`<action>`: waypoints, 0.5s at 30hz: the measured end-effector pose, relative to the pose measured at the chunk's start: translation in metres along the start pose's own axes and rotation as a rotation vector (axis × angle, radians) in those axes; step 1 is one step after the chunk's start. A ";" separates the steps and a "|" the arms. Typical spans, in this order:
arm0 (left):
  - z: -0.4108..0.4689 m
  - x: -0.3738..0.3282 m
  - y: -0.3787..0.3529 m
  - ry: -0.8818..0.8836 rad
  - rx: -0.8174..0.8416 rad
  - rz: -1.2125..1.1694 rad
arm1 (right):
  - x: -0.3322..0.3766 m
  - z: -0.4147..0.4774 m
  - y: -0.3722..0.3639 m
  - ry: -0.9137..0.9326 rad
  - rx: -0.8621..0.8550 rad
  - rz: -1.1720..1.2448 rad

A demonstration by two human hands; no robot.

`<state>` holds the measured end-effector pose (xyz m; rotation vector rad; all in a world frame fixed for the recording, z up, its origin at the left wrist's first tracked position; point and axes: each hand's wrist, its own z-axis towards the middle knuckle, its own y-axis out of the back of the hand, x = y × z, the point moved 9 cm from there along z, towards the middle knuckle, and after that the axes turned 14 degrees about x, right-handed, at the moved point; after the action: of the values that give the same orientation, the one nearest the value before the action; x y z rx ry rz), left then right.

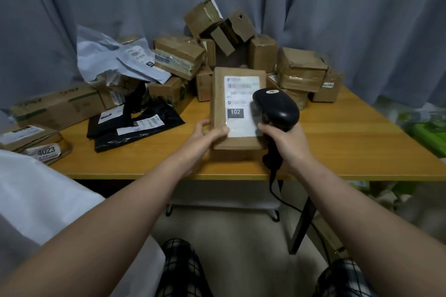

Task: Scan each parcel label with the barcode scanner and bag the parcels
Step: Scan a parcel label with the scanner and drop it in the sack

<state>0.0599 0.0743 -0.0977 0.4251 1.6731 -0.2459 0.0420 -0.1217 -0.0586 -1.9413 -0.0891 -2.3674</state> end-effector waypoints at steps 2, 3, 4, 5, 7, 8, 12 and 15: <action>0.006 -0.006 0.009 -0.030 -0.072 -0.023 | -0.001 0.004 -0.001 0.014 0.021 -0.056; 0.008 -0.009 0.015 -0.047 -0.115 0.000 | -0.001 0.006 -0.003 0.016 0.032 -0.078; 0.010 -0.012 0.020 -0.061 -0.156 0.028 | -0.001 0.009 -0.004 0.016 0.043 -0.096; 0.012 -0.014 0.024 -0.072 -0.177 0.059 | -0.001 0.011 -0.006 0.014 0.047 -0.106; 0.017 -0.014 0.029 -0.089 -0.180 0.107 | 0.000 0.014 -0.005 0.035 0.012 -0.108; 0.019 -0.012 0.029 -0.089 -0.167 0.104 | 0.003 0.015 -0.003 0.063 -0.024 -0.116; 0.018 0.000 0.024 -0.105 -0.131 0.021 | 0.010 0.007 -0.010 0.093 -0.037 -0.203; 0.018 0.006 0.024 -0.107 -0.135 -0.020 | 0.010 0.003 -0.017 0.082 -0.027 -0.293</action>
<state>0.0858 0.0895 -0.1044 0.2888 1.5785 -0.1660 0.0409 -0.1047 -0.0487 -1.9589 -0.3614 -2.6362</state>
